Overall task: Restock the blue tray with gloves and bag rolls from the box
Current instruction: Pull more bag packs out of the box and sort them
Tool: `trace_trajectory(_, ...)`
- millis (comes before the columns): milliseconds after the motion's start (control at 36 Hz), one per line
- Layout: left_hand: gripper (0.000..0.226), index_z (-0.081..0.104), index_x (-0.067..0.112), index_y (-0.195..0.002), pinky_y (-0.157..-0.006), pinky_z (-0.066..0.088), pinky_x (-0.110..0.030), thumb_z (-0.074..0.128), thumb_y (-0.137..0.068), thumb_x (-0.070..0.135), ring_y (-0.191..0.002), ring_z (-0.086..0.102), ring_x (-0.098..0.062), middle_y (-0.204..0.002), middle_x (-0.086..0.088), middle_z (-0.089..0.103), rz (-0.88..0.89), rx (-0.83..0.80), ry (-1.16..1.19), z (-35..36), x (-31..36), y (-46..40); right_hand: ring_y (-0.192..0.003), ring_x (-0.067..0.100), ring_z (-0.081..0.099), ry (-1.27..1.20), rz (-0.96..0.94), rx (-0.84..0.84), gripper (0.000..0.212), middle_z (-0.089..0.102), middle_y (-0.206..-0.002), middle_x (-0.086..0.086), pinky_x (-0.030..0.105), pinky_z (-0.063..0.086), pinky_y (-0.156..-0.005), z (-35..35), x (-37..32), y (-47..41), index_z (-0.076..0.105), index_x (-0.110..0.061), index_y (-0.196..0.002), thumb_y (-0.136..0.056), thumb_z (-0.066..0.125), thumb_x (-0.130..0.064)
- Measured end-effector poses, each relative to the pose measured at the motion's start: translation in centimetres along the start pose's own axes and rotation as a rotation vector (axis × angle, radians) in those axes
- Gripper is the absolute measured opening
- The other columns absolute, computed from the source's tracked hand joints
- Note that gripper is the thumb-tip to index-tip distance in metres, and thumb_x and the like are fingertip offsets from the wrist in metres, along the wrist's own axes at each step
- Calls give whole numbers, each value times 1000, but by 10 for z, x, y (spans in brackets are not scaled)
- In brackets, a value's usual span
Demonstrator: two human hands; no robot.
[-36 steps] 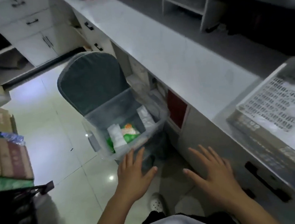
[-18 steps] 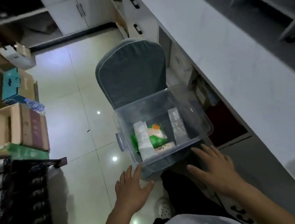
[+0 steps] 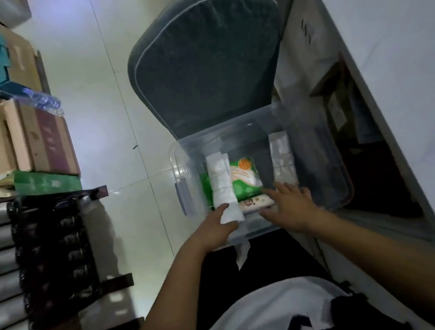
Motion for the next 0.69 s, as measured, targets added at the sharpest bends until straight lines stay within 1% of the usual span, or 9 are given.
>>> trace_trajectory(83, 67, 32, 28, -151, -112, 36, -35, 64, -92, 34, -140, 36, -25, -157, -9, 32, -79, -10, 108, 11, -5, -36, -148, 23, 17, -9, 18, 29, 67, 24, -162, 1, 54, 12, -116, 10, 11, -18, 33, -40, -148, -88, 43, -67)
trace_trajectory(194, 67, 33, 25, -151, -101, 45, -33, 64, -91, 29, -127, 50, -33, -148, -15, 44, -173, 64, 198, 7, -19, -87, -152, 24, 6, 76, 72, -63, 70, 14, -166, 0, 57, 5, -116, 46, 35, -45, 26, -42, -151, -88, 35, -72)
trace_trajectory(278, 71, 30, 16, -153, -108, 41, -39, 65, -92, 22, -132, 46, -34, -152, -17, 40, -181, 113, 208, -3, -25, -129, -152, 26, -1, 111, 105, -65, 75, 8, -167, 1, 61, -1, -114, 72, 50, -62, 23, -40, -153, -87, 28, -76)
trace_trajectory(361, 71, 29, 12, -153, -109, 37, -31, 64, -92, 18, -138, 40, -32, -156, -15, 34, -172, 173, 179, -17, -29, -164, -152, 26, -1, 144, 64, -15, 81, 8, -167, 3, 62, -3, -113, 88, 52, -69, 22, -37, -154, -84, 14, -77)
trace_trajectory(444, 71, 29, 15, -153, -106, 38, -29, 63, -91, 20, -136, 42, -32, -156, -13, 34, -201, 212, 209, -24, -39, -199, -152, 28, 10, 181, 20, 38, 85, 17, -165, 6, 62, 3, -113, 93, 48, -74, 29, -33, -153, -82, 8, -74)
trace_trajectory(528, 76, 24, 18, -155, -104, 36, -27, 62, -90, 20, -138, 40, -30, -158, -10, 32, -237, 265, 250, -29, -48, -222, -146, 32, 30, 119, -13, 186, 77, 36, -158, 10, 65, 13, -112, 83, 41, -76, 47, -26, -146, -87, 20, -69)
trace_trajectory(583, 77, 20, 16, -156, -110, 37, -36, 60, -90, 16, -138, 40, -33, -157, -14, 32, -263, 311, 236, -31, -55, -232, -139, 35, 41, 114, -28, 266, 71, 46, -151, 13, 67, 23, -110, 78, 38, -74, 56, -21, -138, -89, 30, -64)
trace_trajectory(639, 75, 17, 13, -156, -110, 37, -37, 55, -91, 11, -136, 42, -36, -154, -17, 37, -301, 335, 218, -31, -62, -239, -134, 35, 48, 100, -65, 332, 65, 53, -145, 13, 65, 31, -108, 73, 34, -74, 62, -17, -133, -90, 37, -59)
trace_trajectory(694, 72, 15, 11, -155, -106, 38, -37, 51, -93, 8, -132, 45, -39, -149, -20, 42, -339, 338, 207, -27, -68, -240, -125, 34, 57, 31, -163, 432, 57, 62, -135, 13, 59, 38, -104, 64, 25, -72, 67, -11, -125, -92, 43, -50)
Point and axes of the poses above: each hand's wrist, its own y-axis away from the middle knuckle, its own z-axis out of the palm, x = y × z, the point moved 10 cm from there along -y, towards the middle knuckle
